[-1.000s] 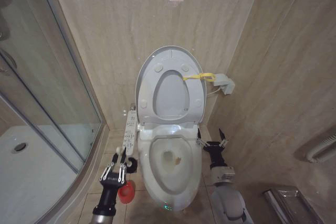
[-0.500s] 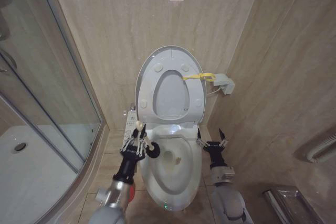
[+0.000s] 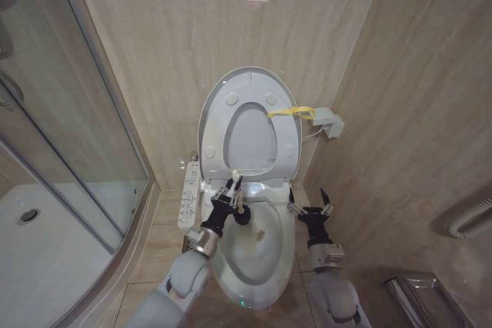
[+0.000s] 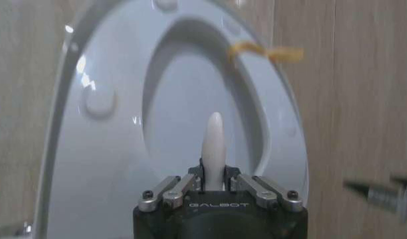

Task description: Open the toilet lid, clean the toilet bowl with a toilet brush, close the toilet lid, and flush.

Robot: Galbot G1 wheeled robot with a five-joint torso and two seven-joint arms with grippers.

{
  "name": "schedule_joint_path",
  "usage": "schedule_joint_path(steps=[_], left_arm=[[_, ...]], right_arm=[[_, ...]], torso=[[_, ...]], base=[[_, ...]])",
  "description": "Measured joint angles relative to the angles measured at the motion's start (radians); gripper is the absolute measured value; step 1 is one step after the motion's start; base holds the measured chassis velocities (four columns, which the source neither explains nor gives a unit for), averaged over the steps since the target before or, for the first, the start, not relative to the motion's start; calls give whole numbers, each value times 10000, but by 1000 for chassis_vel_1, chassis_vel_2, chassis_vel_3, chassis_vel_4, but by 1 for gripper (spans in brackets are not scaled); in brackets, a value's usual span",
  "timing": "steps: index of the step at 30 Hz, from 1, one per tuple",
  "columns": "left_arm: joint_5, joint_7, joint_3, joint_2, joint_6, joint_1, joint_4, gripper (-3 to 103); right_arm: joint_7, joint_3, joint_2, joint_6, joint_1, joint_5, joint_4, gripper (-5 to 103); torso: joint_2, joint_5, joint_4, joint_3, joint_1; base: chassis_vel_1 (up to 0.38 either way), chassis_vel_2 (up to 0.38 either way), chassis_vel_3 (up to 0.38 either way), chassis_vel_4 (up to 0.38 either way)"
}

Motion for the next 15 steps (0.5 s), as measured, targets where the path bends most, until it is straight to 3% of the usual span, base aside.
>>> schedule_joint_path(steps=[5, 15], left_arm=[[135, 273, 437, -263, -767, -504, 1691, 19], [600, 601, 781, -898, -1588, -1060, 4024, 19]], right_arm=[[0, 0, 0, 0, 0, 0, 0, 100], [1, 1, 0, 0, 0, 0, -1, 100]], torso=[[0, 1, 2, 0, 0], [0, 0, -1, -1, -1]], base=[[0, 0, 0, 0], [0, 0, 0, 0]])
